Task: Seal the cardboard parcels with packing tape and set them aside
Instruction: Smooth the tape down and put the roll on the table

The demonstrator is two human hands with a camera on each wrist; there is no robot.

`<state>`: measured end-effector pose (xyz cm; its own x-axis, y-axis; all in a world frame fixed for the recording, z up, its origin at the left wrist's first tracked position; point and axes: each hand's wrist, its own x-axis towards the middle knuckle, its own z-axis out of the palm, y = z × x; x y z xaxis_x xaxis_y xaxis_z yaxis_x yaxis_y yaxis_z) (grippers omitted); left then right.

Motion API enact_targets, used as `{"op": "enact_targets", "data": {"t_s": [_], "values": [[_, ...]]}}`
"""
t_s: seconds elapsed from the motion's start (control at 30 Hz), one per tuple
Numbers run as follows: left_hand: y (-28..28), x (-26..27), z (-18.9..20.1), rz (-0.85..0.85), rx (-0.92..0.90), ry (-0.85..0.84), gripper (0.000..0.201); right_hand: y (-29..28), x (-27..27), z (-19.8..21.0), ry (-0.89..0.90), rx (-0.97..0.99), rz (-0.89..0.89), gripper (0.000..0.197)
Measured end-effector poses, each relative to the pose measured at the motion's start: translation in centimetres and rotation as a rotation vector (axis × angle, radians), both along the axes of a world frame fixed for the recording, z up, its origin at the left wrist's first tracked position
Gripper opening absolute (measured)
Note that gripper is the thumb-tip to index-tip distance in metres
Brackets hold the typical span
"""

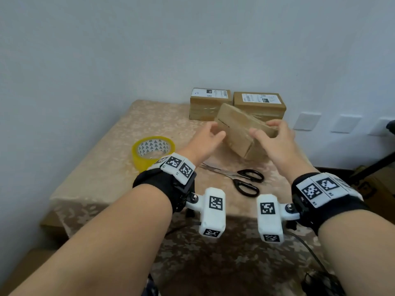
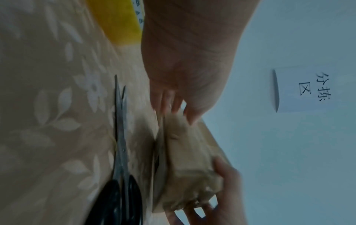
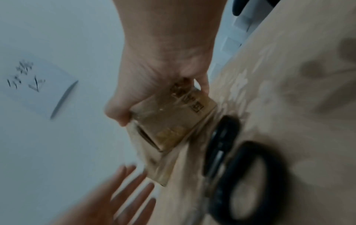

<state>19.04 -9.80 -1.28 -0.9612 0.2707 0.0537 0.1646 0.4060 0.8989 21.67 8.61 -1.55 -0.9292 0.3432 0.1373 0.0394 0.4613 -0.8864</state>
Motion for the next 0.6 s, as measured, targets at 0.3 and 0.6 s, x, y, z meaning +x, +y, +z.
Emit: {"op": "enact_targets", "data": {"t_s": [0.3, 0.6], "values": [[-1.7, -0.8, 1.3, 0.236, 0.231, -0.116, 0.039, -1.2, -0.5, 0.6, -0.114, -0.443, 0.138, 0.067], [-2.7, -0.3, 2.1, 0.245, 0.29, 0.102, 0.036, -2.9, -1.7, 1.5, -0.195, -0.629, 0.059, 0.05]]}}
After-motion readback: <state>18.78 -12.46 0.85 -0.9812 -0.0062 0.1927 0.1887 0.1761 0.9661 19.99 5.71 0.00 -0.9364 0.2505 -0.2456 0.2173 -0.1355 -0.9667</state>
